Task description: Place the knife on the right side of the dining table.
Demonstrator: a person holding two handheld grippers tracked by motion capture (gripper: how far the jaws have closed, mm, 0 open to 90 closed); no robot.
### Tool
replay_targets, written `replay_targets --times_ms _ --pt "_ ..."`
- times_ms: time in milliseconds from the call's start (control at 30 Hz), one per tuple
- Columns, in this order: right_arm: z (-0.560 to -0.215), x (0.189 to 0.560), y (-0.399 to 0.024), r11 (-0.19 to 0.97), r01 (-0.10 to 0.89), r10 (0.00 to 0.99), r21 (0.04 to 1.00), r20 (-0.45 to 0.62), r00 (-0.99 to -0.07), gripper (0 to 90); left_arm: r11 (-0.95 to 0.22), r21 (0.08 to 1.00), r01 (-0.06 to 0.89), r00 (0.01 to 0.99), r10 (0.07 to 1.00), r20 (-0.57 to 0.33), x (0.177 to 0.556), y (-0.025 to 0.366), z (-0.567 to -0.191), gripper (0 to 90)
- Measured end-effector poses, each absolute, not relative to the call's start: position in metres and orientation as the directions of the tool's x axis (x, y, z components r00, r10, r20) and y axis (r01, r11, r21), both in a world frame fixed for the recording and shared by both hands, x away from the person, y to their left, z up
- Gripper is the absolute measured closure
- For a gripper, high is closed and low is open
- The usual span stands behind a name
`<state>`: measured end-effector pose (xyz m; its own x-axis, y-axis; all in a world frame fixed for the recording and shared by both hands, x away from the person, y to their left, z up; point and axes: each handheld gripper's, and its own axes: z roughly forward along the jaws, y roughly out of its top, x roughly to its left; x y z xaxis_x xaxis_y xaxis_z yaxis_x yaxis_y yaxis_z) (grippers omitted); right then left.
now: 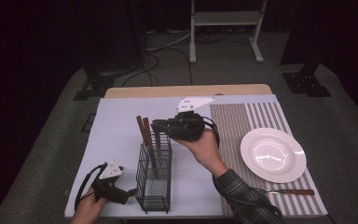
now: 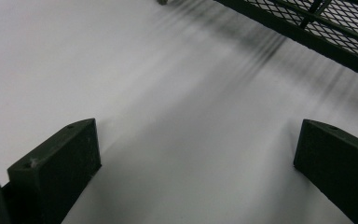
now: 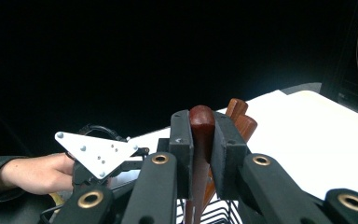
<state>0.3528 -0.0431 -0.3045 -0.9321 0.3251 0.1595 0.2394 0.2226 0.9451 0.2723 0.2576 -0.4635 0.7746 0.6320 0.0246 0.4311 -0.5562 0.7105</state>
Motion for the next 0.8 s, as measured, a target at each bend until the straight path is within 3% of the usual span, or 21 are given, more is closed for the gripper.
replay_targets --times_ms 800 --pt "-0.262 0.345 -0.048 0.209 0.173 0.339 0.963 0.095 -0.936 80.0 -0.557 0.710 0.431 0.775 0.631 0.025 0.272 0.258 -0.463 0.0"
